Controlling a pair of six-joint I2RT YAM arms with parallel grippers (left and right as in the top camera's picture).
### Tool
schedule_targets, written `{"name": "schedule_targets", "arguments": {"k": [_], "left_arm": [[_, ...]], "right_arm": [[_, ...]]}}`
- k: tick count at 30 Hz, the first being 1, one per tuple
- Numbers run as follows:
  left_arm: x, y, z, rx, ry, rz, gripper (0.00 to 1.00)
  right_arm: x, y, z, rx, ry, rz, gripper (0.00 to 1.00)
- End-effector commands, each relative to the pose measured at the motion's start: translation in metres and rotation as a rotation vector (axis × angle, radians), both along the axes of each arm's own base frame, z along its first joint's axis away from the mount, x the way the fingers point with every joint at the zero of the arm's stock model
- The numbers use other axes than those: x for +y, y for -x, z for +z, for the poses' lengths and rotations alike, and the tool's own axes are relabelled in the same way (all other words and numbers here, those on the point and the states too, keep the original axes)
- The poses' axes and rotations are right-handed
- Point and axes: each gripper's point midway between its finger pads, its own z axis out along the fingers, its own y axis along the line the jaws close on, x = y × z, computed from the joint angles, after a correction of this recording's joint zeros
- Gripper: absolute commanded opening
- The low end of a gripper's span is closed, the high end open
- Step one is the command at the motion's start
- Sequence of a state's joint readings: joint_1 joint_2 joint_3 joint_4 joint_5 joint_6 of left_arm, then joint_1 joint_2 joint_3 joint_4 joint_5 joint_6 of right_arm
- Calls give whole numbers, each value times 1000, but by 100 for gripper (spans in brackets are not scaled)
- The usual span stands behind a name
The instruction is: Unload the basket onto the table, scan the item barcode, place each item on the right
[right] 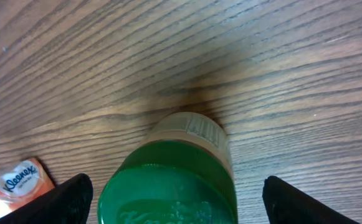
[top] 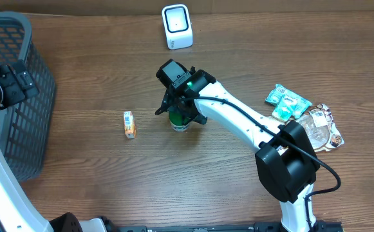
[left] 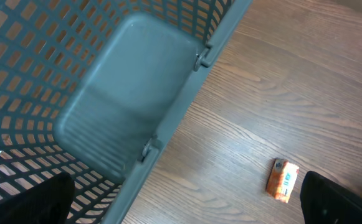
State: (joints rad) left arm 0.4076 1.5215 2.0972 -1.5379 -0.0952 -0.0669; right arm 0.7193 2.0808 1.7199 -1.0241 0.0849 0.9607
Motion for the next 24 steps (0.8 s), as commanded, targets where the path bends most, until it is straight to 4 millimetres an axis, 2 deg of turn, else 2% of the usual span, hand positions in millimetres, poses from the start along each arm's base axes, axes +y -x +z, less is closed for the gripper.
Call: {"name": "schedule_targets", "arguments": {"k": [1,17,24], "left_arm": [[3,0,4,-2,-20,-7,100],[3,0,4,-2,-21,-7,100],[3,0,4,-2,-20,-7,100]], "right_arm": [[-3,-1,-4,4,8,8,88],[2,7,-21,23,-4,35,87],[5,6,-21,17,-12,37,84]]}}
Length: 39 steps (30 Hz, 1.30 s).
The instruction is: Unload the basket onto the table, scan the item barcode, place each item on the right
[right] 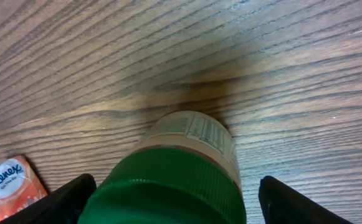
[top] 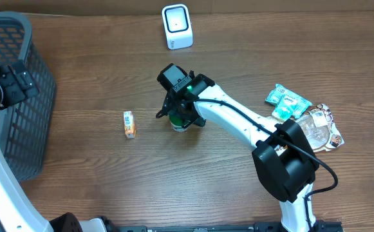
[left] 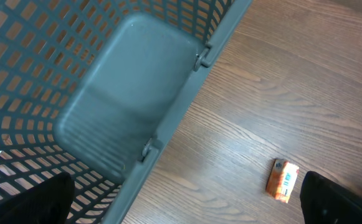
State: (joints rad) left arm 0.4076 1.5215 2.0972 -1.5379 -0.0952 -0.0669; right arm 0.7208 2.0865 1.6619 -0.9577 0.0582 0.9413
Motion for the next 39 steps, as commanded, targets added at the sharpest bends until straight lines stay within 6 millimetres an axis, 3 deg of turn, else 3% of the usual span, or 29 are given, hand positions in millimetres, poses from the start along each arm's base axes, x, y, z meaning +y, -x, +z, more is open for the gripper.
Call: {"name": "schedule_targets", "arguments": {"k": [1,17,22,25,32,39], "left_arm": [[3,0,4,-2,-20,-7,100],[3,0,4,-2,-20,-7,99],[3,0,4,-2,-21,-7,99],[3,0,4,-2,-21,-7,99],[3,0,4,-2,-20,-7,99],[3,0,4,-2,-20,-7,100]], "right_arm": [[1,2,-4,4,6,11,83],[-9,14,-15,45,47,26,74],[-10,14,-15,38,63,112,62],[-8,16,-13,48,56,125,62],[-1,9,18,52,-46,233,58],[4,3,78,18,-285,312,58]]}}
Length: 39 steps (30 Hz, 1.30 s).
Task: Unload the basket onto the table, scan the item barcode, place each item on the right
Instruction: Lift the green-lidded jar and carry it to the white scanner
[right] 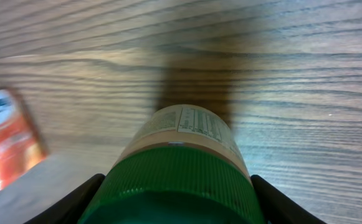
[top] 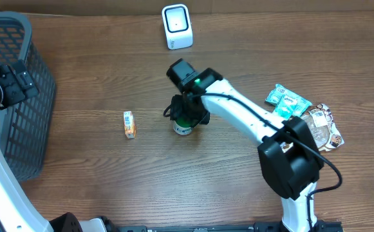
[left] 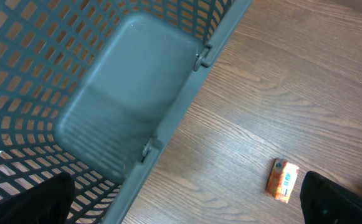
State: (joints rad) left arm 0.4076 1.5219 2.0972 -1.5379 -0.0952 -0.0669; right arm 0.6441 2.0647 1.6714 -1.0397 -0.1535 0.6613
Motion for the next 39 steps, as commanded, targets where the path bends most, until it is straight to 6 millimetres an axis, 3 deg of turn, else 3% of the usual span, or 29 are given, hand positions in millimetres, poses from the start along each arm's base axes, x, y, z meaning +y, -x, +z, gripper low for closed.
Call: {"name": "schedule_targets", "arguments": {"k": [1,7,21,27,39], "left_arm": [[3,0,4,-2,-21,-7,99],[3,0,4,-2,-21,-7,99],[3,0,4,-2,-21,-7,100],[3,0,4,-2,-21,-7,99],[3,0,4,-2,-21,-7,100]], "right_arm": [[12,-11,78,-76,-253,69,58],[-13,-23,138,-42,-531,23,58],[-76,-45,225,56,-1094,-3,54],[-95,-54,227,32,-1109,-41,54],[-96,-57,224,1,-1088,-34,52]]}}
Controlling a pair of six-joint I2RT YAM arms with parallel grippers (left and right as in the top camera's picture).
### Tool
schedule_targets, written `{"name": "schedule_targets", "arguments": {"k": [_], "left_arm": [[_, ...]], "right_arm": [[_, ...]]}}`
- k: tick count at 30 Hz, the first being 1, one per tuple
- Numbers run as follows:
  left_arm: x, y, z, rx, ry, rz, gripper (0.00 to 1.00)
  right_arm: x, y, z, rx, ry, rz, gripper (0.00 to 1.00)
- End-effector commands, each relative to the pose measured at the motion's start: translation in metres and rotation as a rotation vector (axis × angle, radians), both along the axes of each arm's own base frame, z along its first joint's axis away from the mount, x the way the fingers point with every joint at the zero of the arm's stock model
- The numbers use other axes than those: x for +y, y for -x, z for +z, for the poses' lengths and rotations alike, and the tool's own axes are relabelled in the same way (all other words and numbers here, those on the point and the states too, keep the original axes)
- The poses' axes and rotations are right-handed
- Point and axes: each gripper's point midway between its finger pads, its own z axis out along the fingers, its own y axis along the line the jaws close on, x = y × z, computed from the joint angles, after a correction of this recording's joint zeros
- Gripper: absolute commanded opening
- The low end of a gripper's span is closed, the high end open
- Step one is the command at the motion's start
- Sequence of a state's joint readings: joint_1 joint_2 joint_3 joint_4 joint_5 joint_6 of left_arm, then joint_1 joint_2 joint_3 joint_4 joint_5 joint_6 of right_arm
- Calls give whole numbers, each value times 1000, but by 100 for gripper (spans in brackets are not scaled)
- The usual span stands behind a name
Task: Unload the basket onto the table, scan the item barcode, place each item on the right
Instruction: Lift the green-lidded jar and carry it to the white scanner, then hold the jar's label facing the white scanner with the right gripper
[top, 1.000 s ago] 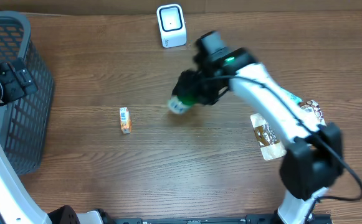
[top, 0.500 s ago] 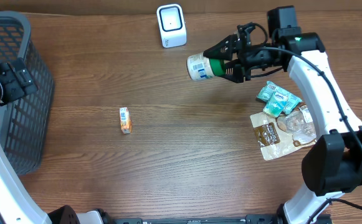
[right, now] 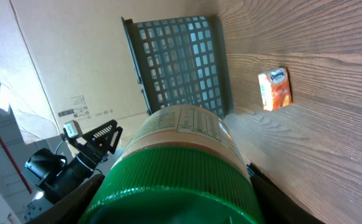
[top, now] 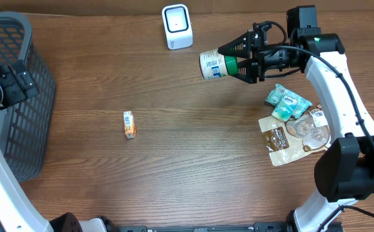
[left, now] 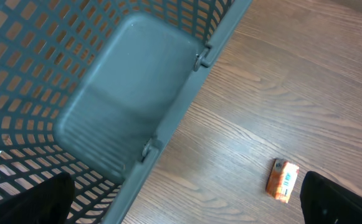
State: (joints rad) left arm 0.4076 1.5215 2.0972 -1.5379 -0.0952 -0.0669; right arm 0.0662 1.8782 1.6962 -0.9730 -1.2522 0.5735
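Note:
My right gripper [top: 246,62] is shut on the green lid of a small jar [top: 214,65] with a pale label, held sideways in the air right of the white barcode scanner [top: 176,26]. In the right wrist view the jar [right: 181,162] fills the lower frame, its lid toward the camera. My left gripper [left: 187,199] stands open by the grey basket [left: 106,93], nothing between its fingers.
A small orange tissue pack [top: 129,124] lies at the left-middle of the table. Teal sachets [top: 288,102] and a brown packet [top: 280,142] with a clear pouch lie at the right. The basket [top: 9,96] occupies the far left.
My right gripper, which was down on the upright jar at the table's middle, now holds it up, tipped sideways, at the back right near the scanner. The left arm has not moved.
My right gripper was open around the jar standing mid-table, then lower over its green lid, then closed on the lid. Now the jar is off the table, lying sideways in the grip beside the scanner. The left gripper stayed open by the basket throughout.

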Motion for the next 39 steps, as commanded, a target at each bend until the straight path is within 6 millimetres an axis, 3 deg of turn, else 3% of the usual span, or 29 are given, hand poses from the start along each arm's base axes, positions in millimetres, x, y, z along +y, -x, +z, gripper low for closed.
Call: {"name": "schedule_targets", "arguments": {"k": [1,6,12,19,23,26,32,39], "left_arm": [[3,0,4,-2,-20,-7,100],[3,0,4,-2,-20,-7,100],[3,0,4,-2,-21,-7,100],[3,0,4,-2,-21,-7,99],[3,0,4,-2,-20,-7,100],[3,0,4,-2,-21,-7,99],[3,0,4,-2,-20,-7,100],[3,0,4,-2,-20,-7,100]], "right_arm": [[3,4,22,-101,-19,25,50],[13,-1,-9,-190,183,13,47],[15,-15,-66,-323,655,-30,45],[25,-26,-81,-517,1042,-83,45],[41,-26,-66,-618,1084,-72,45],[47,-33,-39,-709,1113,-97,45],[56,-53,37,-969,1179,-197,45],[71,-88,76,-1221,1233,-326,45]]}}
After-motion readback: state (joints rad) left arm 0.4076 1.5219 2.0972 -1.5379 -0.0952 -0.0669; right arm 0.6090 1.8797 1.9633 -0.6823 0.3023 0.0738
